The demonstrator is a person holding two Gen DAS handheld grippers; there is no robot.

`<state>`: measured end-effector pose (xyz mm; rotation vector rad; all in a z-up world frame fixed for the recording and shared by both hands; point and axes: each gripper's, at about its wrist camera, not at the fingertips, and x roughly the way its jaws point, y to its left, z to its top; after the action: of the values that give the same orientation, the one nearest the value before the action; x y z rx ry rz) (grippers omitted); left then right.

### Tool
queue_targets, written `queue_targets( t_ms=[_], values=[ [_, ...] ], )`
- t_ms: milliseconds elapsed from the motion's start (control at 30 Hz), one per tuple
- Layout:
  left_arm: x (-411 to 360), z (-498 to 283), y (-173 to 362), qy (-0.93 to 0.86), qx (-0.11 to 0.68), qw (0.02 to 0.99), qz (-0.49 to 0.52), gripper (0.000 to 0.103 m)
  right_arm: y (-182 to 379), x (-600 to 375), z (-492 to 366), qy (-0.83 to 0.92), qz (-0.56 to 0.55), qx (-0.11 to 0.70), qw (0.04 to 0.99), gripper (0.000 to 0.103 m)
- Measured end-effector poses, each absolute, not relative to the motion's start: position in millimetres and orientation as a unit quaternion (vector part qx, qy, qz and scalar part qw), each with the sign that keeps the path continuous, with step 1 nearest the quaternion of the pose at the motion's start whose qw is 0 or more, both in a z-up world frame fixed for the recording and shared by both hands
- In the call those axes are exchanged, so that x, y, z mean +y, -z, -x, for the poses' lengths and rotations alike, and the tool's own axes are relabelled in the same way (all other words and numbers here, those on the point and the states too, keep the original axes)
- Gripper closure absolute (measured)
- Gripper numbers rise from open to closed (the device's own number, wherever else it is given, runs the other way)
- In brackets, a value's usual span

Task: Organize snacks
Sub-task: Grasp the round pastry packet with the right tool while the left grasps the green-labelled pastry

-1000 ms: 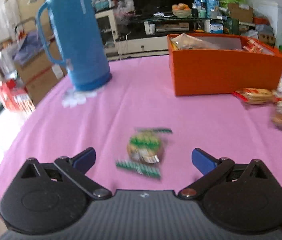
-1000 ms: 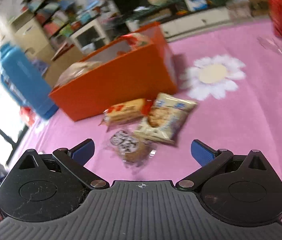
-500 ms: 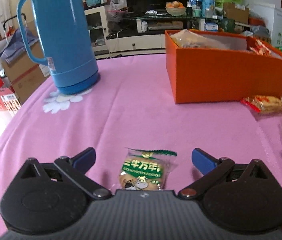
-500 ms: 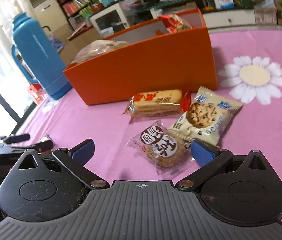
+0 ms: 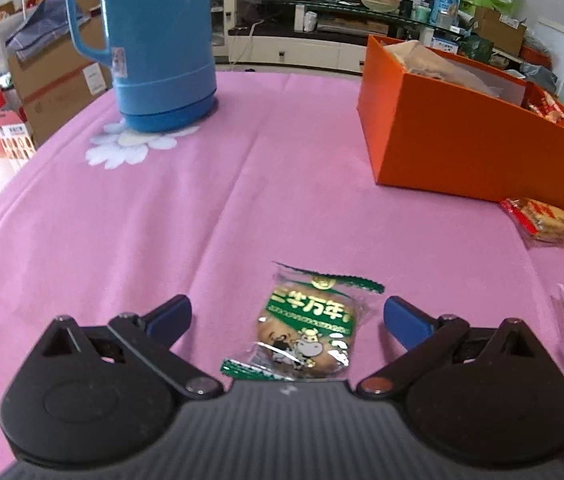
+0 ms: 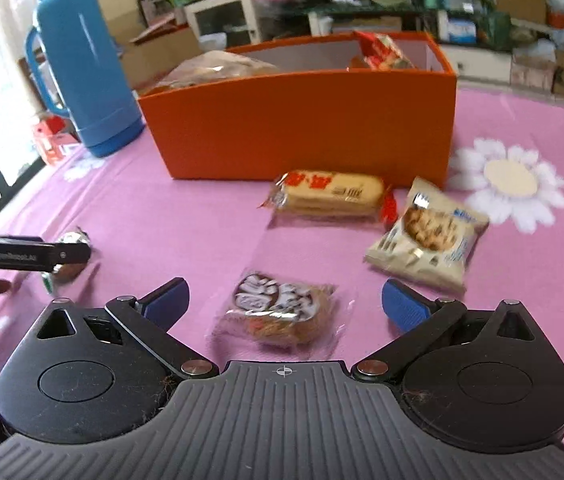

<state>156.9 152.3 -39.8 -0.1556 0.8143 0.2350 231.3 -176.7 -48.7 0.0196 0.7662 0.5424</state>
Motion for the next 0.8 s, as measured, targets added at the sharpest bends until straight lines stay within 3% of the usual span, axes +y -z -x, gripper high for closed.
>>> queue_targets(
  t_ms=[300,600,667,733,800],
  values=[
    [147.6,-148.4,41.8,-0.080,0.400,0.911,0.061,0.002,62.6,-153.0,-233.3,-0.216,-0.016,0.389,0.896,0.006],
    [146.5,-155.6,50.2,-0.111,0.405,0.907,0.045,0.003,68.8,-145.7,-224.1,-0.183,-0.009,0.358,0.915,0.005],
    [144.9,-155.1,49.5,-0.110,0.402,0.908,0.042,0.004,69.6,-146.5,-224.2,-0.184,0.001,0.351,0.918,0.011],
    [143.6,-154.6,49.2,-0.112,0.399,0.909,0.037,0.005,70.2,-142.9,-221.0,-0.178,0.048,0.341,0.922,0.032],
    [142.6,-154.8,48.8,-0.114,0.398,0.910,0.036,0.006,70.8,-142.2,-218.5,-0.185,0.068,0.334,0.922,0.035]
  ],
)
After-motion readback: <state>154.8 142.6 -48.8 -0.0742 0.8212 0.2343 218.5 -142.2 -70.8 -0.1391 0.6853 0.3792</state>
